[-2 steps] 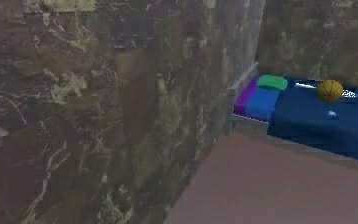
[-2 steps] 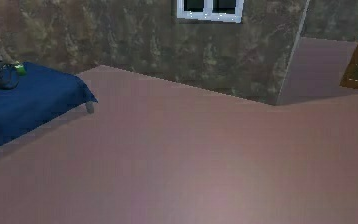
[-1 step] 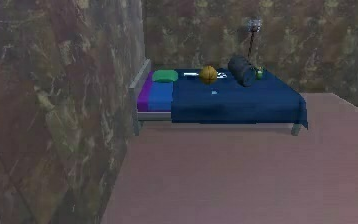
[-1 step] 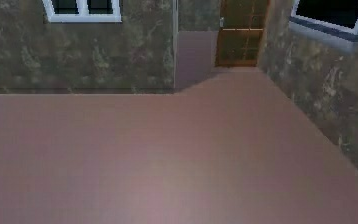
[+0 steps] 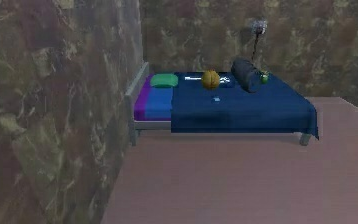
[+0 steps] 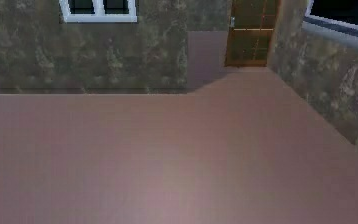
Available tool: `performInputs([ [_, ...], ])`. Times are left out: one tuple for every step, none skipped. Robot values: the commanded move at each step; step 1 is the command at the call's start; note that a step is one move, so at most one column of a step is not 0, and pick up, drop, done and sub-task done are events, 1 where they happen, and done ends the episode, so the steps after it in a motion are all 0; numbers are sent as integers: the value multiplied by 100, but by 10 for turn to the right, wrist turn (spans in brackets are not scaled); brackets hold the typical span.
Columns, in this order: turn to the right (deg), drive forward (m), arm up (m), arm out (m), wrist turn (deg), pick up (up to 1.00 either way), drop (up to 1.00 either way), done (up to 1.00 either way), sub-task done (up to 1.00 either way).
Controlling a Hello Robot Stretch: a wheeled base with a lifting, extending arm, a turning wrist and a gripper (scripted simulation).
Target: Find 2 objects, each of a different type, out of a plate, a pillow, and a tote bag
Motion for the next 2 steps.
performInputs([
  [450,0,0,0,0,0,0,0,0],
  [450,0,0,0,0,0,0,0,0],
])
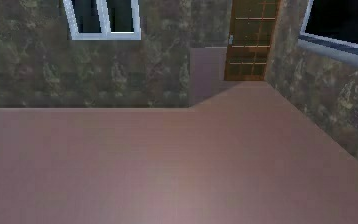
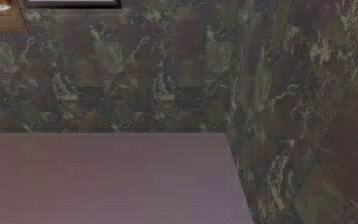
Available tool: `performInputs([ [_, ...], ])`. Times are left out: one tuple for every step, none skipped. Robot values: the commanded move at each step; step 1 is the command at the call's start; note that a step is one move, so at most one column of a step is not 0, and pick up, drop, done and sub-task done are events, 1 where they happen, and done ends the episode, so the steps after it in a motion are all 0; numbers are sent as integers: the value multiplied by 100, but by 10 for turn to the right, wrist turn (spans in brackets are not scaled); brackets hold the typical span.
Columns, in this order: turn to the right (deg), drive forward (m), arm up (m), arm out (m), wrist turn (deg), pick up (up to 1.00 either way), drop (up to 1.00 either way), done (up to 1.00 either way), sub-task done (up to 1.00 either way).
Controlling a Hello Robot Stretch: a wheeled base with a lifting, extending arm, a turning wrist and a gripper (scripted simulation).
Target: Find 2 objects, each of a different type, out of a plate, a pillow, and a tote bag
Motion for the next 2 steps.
performInputs([
  [0,5,0,0,0,0,0,0,0],
  [-450,0,0,0,0,0,0,0,0],
])
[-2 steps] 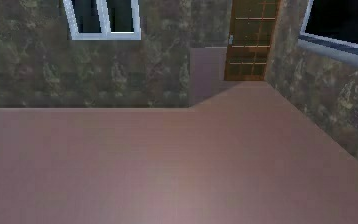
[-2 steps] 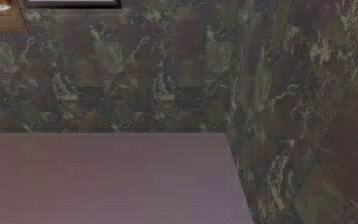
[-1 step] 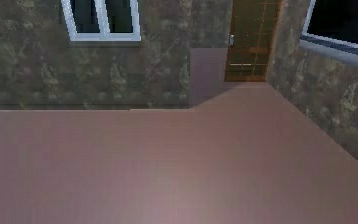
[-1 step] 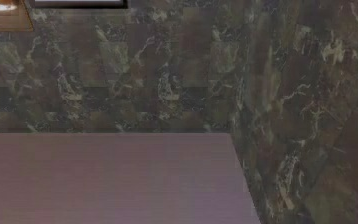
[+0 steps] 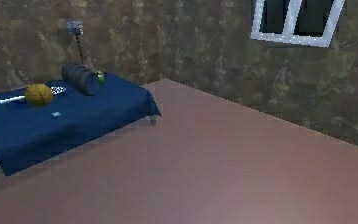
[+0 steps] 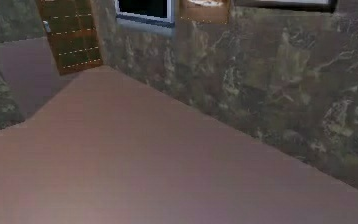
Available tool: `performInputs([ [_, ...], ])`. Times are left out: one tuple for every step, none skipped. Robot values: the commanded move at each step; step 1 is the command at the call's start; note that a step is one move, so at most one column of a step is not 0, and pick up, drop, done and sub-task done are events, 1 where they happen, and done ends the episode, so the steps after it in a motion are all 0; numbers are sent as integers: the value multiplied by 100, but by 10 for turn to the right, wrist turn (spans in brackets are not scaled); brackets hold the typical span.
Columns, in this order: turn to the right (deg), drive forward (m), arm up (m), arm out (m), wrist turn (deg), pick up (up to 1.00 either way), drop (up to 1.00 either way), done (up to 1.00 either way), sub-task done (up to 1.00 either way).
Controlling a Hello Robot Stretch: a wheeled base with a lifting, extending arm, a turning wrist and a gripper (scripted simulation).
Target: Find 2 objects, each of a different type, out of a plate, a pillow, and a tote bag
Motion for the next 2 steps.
performInputs([
  [-420,0,0,0,0,0,0,0,0],
  [0,100,0,0,0,0,0,0,0],
])
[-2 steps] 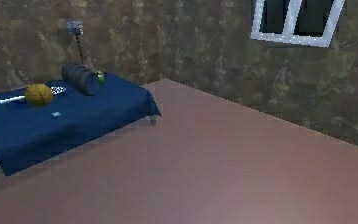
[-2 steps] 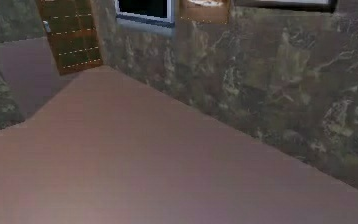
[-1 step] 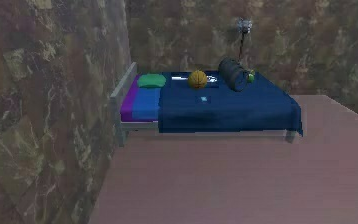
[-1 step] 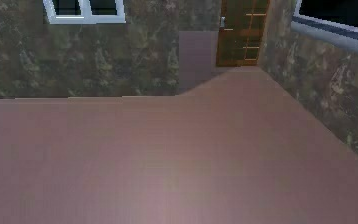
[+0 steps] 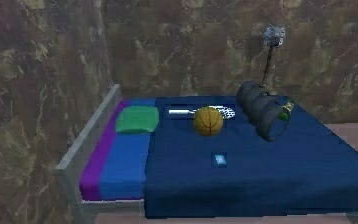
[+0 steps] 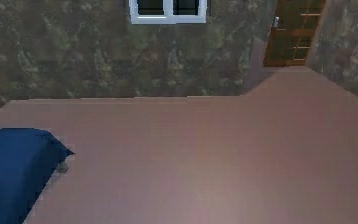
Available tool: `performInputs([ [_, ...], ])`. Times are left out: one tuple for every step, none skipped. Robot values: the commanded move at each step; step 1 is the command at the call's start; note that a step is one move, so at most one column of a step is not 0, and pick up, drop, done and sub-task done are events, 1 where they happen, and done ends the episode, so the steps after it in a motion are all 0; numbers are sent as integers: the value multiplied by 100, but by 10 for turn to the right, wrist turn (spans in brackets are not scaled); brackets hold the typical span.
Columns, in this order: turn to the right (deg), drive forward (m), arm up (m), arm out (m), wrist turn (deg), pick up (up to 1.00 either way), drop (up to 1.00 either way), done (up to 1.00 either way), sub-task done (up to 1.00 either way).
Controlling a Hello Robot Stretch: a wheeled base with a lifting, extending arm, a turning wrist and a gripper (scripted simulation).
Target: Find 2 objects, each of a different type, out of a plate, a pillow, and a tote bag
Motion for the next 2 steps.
performInputs([
  [-90,0,0,0,0,0,0,0,0],
  [0,10,0,0,0,0,0,0,0],
])
